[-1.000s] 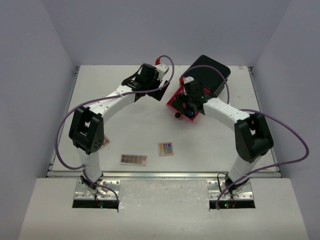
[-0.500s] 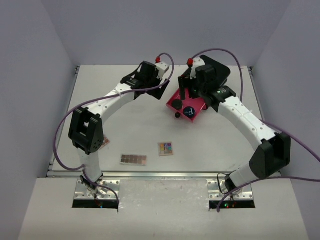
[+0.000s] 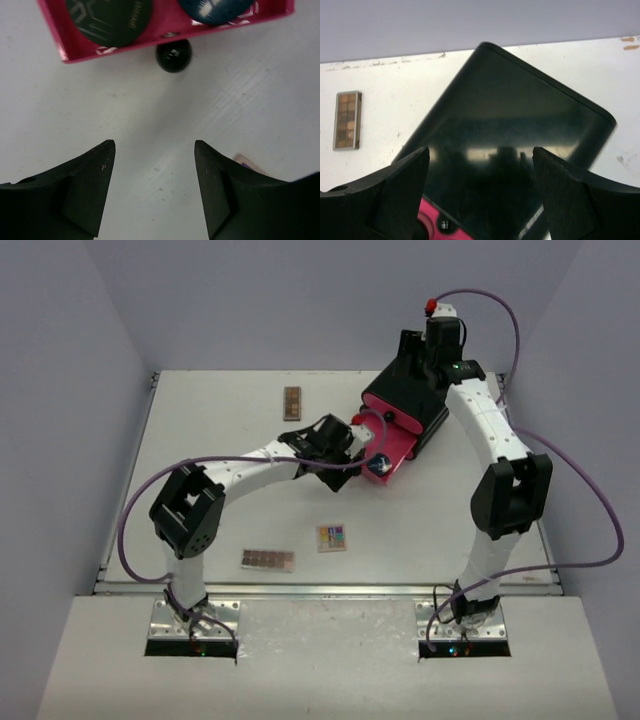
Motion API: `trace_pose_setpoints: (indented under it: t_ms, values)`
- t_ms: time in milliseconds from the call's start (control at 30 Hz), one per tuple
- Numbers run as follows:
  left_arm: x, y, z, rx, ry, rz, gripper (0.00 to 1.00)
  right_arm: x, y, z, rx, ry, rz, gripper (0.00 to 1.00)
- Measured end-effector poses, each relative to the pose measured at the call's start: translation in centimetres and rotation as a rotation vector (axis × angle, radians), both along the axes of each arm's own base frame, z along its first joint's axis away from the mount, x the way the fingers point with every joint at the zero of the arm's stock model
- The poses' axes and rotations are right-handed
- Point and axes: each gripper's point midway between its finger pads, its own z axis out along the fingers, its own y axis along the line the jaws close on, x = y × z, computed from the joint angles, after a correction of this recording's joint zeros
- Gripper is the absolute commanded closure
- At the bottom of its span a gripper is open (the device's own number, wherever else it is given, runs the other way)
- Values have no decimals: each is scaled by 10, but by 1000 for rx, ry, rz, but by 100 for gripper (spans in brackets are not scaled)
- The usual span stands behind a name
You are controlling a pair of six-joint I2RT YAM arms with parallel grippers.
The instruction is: Organize the makeup
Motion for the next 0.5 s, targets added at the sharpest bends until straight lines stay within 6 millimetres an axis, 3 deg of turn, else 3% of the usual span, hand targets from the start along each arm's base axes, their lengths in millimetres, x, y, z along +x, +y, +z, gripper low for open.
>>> trace_pose_setpoints:
  t_ms: [100, 267, 500]
  values:
    - [-24, -12, -15, 22, 36, -46, 39, 19, 3, -17, 0, 21, -7, 21]
    - [-16, -20, -17, -4, 15, -19, 39, 39, -1, -34, 13, 39, -20, 22]
    - [-2, -46, -39, -10, -5, 3, 46, 36, -8, -59, 3, 77, -31, 23]
